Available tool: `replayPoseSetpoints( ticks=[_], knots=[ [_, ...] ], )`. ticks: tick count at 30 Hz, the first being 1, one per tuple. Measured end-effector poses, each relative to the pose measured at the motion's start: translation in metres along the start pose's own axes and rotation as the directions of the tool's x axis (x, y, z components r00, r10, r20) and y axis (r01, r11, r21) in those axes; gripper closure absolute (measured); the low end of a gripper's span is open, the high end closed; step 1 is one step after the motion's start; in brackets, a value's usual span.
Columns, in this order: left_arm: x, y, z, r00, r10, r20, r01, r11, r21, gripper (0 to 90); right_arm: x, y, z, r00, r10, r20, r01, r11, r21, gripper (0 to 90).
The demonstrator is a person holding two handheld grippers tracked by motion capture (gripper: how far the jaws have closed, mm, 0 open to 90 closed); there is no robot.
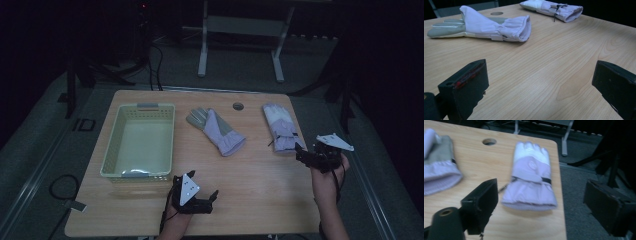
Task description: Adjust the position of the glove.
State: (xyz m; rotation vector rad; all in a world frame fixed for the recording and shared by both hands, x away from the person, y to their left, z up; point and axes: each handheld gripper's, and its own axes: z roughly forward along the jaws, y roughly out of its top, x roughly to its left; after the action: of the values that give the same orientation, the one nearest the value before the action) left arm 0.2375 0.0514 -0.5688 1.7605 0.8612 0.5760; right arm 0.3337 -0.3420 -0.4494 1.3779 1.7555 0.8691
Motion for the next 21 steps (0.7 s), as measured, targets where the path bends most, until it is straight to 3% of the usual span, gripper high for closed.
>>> replayPoseSetpoints(
  ticks=[3,9,11,14,15,16,19,20,21],
  knots=[
    [0.001,0.0,0.0,1.0,-0.005,0.0,0.005,1.0,0.0,0.7,0.005,0.01,0.001,0.9978,0.012,-0.066,-0.014,0.999,-0.029,10.7],
    [0.0,0.0,0.0,1.0,0.002,-0.001,-0.002,1.0,0.0,0.7,0.015,0.028,0.003,0.991,-0.026,-0.131,0.018,0.998,-0.061,10.5],
    [0.0,0.0,0.0,1.0,0.001,-0.001,-0.001,1.0,0.0,0.7,0.021,0.039,0.005,0.9837,-0.04,-0.175,0.028,0.997,-0.068,10.6],
    [0.0,0.0,0.0,1.0,0.001,0.001,-0.001,1.0,0.0,0.7,0.024,0.045,0.007,0.9797,-0.042,-0.196,0.029,0.997,-0.066,13.1],
    [0.0,0.0,0.0,1.0,0.001,0.001,-0.001,1.0,-0.001,0.7,0.027,0.048,0.009,0.9739,-0.05,-0.221,0.037,0.997,-0.061,13.4],
    [0.0,0.0,0.0,1.0,0.001,0.001,-0.001,1.0,-0.001,0.7,0.029,0.051,0.01,0.9747,-0.061,-0.215,0.049,0.997,-0.058,14.2],
    [0.0,0.0,0.0,1.0,-0.003,0.003,0.003,1.0,-0.001,0.7,0.036,0.057,0.016,0.966,-0.065,-0.25,0.054,0.997,-0.052,14.6],
    [0.001,0.0,0.0,1.0,-0.004,0.003,0.004,1.0,-0.001,0.7,0.04,0.061,0.019,0.9595,-0.072,-0.272,0.061,0.997,-0.051,14.8],
    [0.001,0.0,0.0,1.0,-0.006,0.004,0.006,1.0,-0.001,0.7,0.04,0.061,0.019,0.9595,-0.072,-0.272,0.061,0.997,-0.051,14.8]
  ],
)
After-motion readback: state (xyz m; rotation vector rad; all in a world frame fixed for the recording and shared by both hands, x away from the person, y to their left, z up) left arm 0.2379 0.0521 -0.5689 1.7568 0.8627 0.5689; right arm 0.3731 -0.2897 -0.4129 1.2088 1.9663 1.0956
